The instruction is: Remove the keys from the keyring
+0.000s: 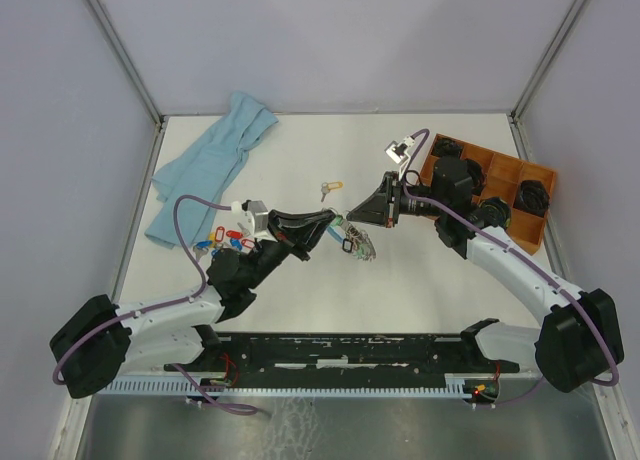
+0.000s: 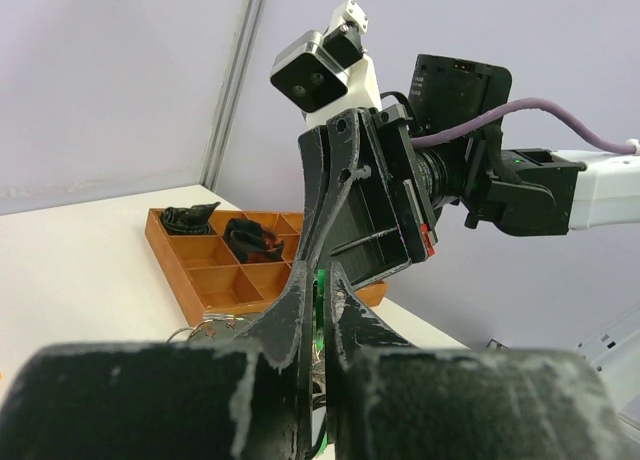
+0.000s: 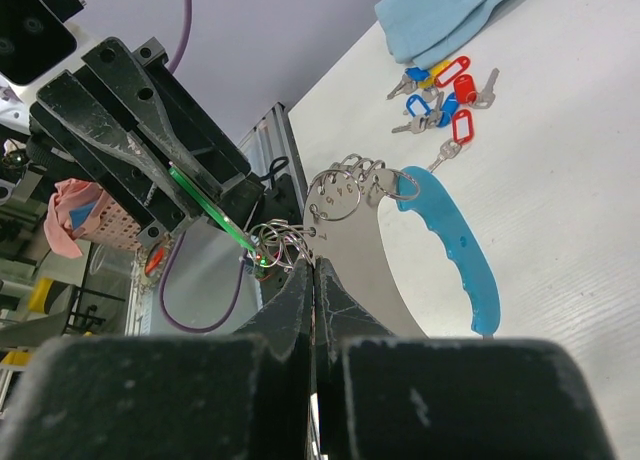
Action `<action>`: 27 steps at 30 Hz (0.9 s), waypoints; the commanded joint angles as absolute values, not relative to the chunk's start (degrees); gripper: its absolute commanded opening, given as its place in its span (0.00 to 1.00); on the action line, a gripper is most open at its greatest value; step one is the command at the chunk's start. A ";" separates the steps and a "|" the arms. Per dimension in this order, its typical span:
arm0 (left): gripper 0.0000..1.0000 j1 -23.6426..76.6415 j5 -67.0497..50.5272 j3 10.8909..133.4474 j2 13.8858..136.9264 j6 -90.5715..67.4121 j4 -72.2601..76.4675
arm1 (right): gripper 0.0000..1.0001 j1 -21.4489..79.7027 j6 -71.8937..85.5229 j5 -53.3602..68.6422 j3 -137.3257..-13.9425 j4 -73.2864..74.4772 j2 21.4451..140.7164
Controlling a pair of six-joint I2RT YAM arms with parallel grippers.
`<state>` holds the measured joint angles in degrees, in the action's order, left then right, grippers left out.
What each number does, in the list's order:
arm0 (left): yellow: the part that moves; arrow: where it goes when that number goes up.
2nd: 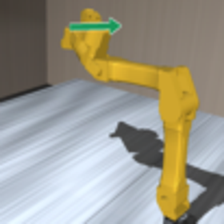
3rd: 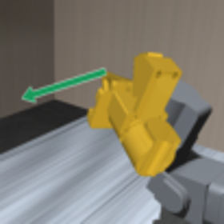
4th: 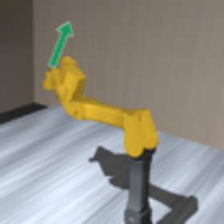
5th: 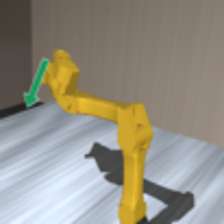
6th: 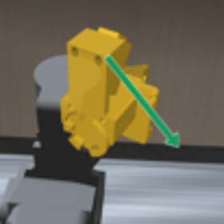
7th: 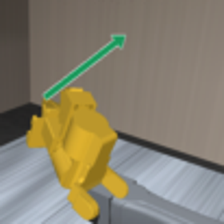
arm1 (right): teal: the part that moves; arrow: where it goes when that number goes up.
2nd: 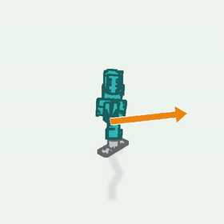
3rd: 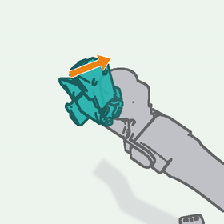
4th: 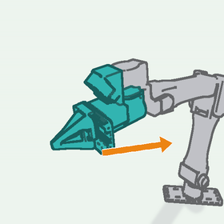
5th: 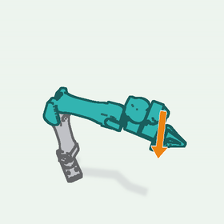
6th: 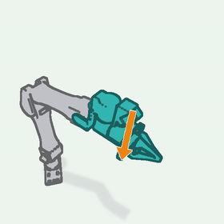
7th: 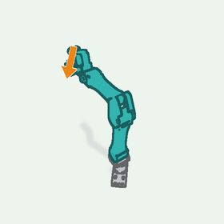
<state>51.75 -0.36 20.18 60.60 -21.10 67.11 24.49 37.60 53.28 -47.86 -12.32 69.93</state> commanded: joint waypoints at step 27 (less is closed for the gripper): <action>0.03 51.49 2.02 25.58 58.10 -21.53 62.48 | 0.08 25.43 21.97 52.72 -49.12 -8.59 67.44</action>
